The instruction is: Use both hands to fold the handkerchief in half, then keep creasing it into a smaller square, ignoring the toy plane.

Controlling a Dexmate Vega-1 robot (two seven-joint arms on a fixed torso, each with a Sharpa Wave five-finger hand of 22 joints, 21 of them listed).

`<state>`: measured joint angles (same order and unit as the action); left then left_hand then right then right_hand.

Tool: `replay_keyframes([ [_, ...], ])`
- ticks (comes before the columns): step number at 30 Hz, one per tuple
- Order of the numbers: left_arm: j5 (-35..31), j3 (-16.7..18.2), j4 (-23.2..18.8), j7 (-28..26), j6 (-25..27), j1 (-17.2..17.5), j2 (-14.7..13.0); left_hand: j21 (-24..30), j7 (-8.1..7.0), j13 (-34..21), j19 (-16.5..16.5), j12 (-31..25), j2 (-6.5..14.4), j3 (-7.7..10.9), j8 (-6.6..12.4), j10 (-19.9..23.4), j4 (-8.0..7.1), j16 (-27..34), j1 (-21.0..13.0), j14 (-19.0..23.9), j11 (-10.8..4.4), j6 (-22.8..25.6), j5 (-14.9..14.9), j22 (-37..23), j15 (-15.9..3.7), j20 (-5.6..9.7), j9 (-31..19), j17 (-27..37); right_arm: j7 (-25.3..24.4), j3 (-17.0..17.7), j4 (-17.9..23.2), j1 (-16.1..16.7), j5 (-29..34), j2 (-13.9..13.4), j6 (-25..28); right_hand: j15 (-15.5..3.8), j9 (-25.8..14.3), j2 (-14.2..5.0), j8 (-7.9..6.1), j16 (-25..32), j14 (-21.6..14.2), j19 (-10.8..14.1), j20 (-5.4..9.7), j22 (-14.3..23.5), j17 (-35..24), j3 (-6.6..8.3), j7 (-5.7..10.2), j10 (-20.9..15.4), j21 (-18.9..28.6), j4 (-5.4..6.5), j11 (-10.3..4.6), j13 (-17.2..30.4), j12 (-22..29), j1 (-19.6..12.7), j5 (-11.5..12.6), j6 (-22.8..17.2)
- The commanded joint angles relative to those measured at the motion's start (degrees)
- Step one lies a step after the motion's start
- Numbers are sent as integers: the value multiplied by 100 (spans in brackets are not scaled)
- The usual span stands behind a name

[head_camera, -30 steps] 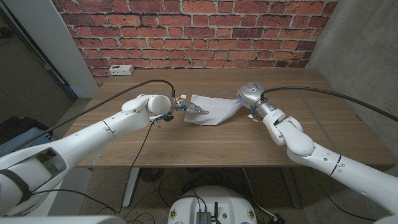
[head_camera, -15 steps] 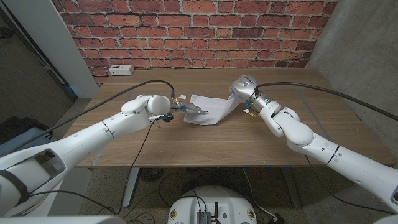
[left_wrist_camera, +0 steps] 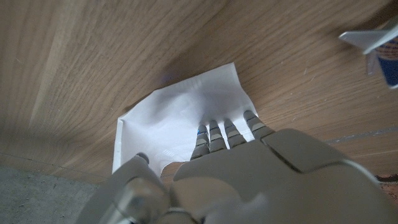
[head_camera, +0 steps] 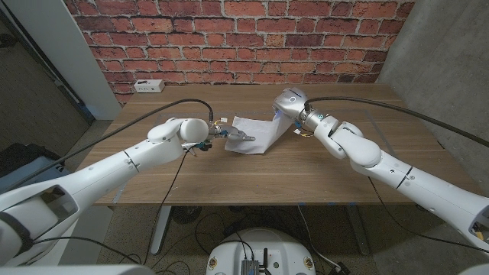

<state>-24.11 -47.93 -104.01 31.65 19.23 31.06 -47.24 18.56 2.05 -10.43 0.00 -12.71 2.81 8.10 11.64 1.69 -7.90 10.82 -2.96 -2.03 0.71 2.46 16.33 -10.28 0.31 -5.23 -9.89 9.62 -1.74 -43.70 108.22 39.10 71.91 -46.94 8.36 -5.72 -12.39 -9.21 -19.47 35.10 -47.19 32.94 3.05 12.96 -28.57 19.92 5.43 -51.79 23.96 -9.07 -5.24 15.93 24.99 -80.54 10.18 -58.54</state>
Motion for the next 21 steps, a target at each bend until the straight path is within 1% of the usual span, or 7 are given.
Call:
replay_keyframes([
  [1, 43, 21, -11, -46, 2, 34, -27, 13, -3, -9, 76, 16, -33, -46, -9, 26, -11, -22, 10, 39, 26, 36, 25, -9, -5, -34, -13, 18, 50, -145, -146, -347, 168, 98, -568, -800, -31, -15, 20, -28, -60, -48, 204, 30, -27, -17, -38, -31, 53, -2, 6, -4, -3, -75, -7, -26],
  [11, 73, 36, 15, -74, -1, 47, -35, -7, 9, -10, 84, 24, -40, -65, -24, 37, -8, -28, 8, 41, 43, 46, 40, -10, -2, -31, -14, 18, -5, -298, -345, -695, 282, 220, -1026, -789, -35, -27, 42, -64, -57, -74, 199, 33, -42, -28, -51, -28, 91, 16, 40, -20, -19, -66, -1, -17],
  [21, 105, 26, 97, -96, -34, 28, -17, -24, 17, -11, 92, 34, -46, -80, -35, 39, -4, -31, 4, 46, 47, 53, 53, -10, 2, -29, -14, 19, -72, -394, -500, -947, 325, 330, -1265, -794, -39, -37, 67, -90, -61, -95, 209, 36, -63, -40, -72, -13, 130, 26, 76, -35, -37, -64, 6, -6],
])
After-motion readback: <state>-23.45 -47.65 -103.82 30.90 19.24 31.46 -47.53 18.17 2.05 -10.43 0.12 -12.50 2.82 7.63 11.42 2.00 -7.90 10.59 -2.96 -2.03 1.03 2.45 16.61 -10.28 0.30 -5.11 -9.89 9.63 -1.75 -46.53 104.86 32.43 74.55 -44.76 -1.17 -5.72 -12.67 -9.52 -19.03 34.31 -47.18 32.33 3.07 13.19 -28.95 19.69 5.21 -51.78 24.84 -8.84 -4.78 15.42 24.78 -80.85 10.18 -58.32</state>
